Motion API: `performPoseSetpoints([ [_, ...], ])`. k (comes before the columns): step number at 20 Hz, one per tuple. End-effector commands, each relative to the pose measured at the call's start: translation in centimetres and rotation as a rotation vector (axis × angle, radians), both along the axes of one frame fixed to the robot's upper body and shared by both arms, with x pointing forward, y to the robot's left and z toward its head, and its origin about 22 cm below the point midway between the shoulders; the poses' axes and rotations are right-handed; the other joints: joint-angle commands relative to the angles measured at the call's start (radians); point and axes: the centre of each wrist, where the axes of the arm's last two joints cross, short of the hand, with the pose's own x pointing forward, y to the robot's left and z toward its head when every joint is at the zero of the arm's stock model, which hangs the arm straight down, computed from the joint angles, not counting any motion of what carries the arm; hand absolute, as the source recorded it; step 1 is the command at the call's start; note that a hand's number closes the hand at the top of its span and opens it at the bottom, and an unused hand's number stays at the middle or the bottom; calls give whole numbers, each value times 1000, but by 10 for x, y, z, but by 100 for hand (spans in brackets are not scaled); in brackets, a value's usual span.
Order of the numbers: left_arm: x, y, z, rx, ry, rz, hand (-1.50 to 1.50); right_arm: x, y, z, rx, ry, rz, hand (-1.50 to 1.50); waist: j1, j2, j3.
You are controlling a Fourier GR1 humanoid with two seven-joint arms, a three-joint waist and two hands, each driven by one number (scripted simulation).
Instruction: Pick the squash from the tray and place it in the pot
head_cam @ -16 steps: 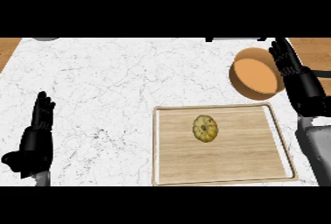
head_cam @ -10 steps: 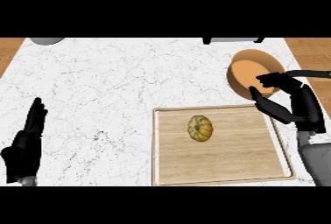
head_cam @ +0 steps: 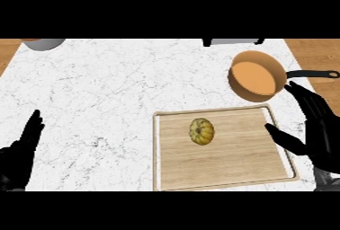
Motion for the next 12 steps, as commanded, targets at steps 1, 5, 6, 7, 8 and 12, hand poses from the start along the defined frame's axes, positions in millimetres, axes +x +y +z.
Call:
performPoseSetpoints([
  [1,9,9,14,7,14,-31,0,-42,37,-5,-67,-25,-26,-150,6,3,2],
  [5,15,-1,15,6,17,-45,0,-55,71,4,-145,144,-118,-150,31,10,2],
  [6,10,-4,10,2,6,-72,0,-52,83,13,-179,169,-122,-150,47,10,1],
  [7,19,-5,23,11,5,-69,0,-54,88,21,-178,202,-164,-150,49,12,3],
  [8,21,-3,16,9,0,-57,0,-53,106,26,-177,229,-167,-150,54,15,1],
  [12,20,2,24,-1,7,-97,0,-38,149,35,-265,413,-225,-150,92,20,2],
])
